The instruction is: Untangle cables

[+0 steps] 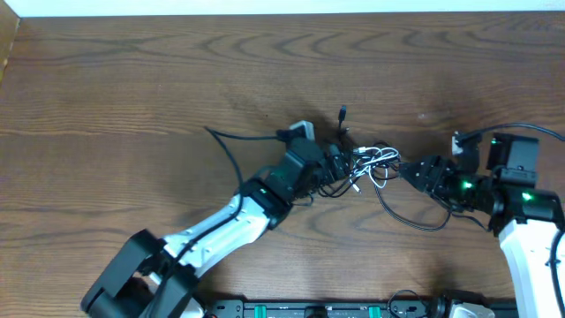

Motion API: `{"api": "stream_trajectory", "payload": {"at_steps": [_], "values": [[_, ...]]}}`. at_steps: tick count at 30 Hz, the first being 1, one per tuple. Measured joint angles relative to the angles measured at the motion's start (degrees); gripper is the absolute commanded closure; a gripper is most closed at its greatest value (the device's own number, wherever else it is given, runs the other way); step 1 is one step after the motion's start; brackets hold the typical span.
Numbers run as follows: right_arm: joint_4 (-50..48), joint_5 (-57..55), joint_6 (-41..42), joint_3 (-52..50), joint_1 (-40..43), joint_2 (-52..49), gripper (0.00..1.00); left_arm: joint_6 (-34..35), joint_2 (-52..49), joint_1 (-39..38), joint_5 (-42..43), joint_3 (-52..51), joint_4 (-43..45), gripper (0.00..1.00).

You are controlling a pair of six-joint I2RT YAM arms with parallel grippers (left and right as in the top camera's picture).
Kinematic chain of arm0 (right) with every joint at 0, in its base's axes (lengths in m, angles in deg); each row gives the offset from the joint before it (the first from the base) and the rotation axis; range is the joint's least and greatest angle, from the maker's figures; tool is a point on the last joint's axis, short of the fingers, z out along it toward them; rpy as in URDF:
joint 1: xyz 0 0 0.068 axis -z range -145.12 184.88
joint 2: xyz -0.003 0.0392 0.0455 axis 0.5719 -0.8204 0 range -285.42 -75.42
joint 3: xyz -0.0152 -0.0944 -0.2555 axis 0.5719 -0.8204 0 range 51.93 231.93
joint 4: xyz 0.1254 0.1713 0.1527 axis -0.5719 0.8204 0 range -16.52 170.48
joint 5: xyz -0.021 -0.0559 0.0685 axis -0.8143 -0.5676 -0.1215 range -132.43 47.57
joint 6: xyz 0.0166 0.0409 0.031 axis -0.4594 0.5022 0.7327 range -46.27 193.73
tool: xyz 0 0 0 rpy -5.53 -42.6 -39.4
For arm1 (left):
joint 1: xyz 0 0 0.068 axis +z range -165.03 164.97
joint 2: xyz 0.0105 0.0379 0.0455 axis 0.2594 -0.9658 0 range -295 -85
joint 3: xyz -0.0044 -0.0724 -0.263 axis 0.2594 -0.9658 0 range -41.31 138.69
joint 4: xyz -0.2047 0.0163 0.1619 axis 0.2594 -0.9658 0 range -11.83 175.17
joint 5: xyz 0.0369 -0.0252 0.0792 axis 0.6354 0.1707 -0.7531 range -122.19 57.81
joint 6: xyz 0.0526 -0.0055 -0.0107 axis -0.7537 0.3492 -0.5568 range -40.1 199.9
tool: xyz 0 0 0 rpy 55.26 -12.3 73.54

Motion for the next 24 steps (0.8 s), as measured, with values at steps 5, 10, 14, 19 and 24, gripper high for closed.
{"api": "stream_trajectory", "payload": {"at_steps": [5,10,14,19,24], "values": [[-2.29,-0.2,1.57,0.0,-2.73,-2.19,0.47,0.42,-3.58,-0.52,-1.4,0.0,0.63,0.74],[-4.9,-0.44,4.09,0.0,-3.91,-4.72,0.5,1.25,-7.1,-0.52,-4.37,-0.02,2.23,0.92],[-5.27,-0.66,5.73,0.0,-3.93,-5.97,0.51,1.33,-7.82,-0.52,-4.87,-0.02,2.93,0.93],[-5.29,-0.68,6.49,0.0,-3.98,-6.25,0.51,1.36,-7.82,-0.52,-5.35,-0.02,3.19,0.92],[-5.29,-0.68,6.86,0.0,-3.98,-6.25,0.51,1.36,-7.82,-0.52,-5.49,-0.02,3.19,0.92]]}}
